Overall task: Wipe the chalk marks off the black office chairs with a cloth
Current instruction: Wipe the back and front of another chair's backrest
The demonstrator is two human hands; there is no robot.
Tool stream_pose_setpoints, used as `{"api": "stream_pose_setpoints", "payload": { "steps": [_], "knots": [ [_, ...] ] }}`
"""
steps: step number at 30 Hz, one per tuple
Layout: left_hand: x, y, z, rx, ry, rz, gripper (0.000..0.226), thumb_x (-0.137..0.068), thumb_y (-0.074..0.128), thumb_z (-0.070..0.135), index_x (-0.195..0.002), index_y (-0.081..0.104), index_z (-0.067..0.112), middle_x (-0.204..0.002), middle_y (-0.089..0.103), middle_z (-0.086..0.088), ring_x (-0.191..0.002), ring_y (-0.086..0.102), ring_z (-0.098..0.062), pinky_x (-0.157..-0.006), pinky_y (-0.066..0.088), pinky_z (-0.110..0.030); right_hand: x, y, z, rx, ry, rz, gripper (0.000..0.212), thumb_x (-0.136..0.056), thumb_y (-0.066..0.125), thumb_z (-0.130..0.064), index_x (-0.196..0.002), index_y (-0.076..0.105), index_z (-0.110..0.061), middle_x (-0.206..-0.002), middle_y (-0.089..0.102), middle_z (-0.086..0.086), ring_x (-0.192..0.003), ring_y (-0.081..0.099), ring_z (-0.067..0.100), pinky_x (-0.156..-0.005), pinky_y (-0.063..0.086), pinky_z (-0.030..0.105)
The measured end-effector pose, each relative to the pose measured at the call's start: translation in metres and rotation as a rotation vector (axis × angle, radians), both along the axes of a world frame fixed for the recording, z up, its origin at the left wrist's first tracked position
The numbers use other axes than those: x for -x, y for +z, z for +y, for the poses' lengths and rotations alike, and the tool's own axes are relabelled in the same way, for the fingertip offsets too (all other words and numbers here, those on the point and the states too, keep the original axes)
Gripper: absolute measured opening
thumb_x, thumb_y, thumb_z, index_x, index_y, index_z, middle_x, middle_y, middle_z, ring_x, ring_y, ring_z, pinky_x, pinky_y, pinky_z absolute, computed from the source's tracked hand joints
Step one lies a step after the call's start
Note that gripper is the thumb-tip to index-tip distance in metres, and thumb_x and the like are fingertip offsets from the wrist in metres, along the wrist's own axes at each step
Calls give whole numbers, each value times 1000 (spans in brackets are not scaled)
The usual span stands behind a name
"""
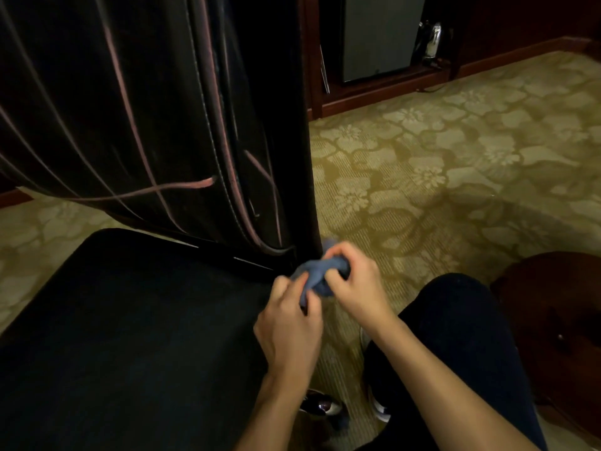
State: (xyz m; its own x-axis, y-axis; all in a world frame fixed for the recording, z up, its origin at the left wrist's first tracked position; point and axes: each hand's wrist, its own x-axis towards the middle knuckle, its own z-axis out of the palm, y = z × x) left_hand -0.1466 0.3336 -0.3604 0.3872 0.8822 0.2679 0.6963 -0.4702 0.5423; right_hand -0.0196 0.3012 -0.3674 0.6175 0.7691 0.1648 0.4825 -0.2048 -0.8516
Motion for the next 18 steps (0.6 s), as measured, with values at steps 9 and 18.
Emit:
{"api": "stream_pose_setpoints", "payload": {
  "steps": [9,18],
  "knots": [
    [21,-1,16,21,100,-47,27,-89,63,19,-114,73,22,-95,64,-1,-71,64,-26,-59,48,-33,25,1,-6,82,48,-14,31,-75,58,-26,-104,68,-27,-98,69,-10,-91,64,10,-79,52,36],
    [2,4,33,128,153,-433,25,-85,59,28,-103,73,17,-79,69,-3,-58,61,-13,-61,50,-30,54,17,2,-153,-177,-81,33,-82,54,-34,-108,68,-19,-96,66,-6,-81,64,11,-70,51,31]
  ]
}}
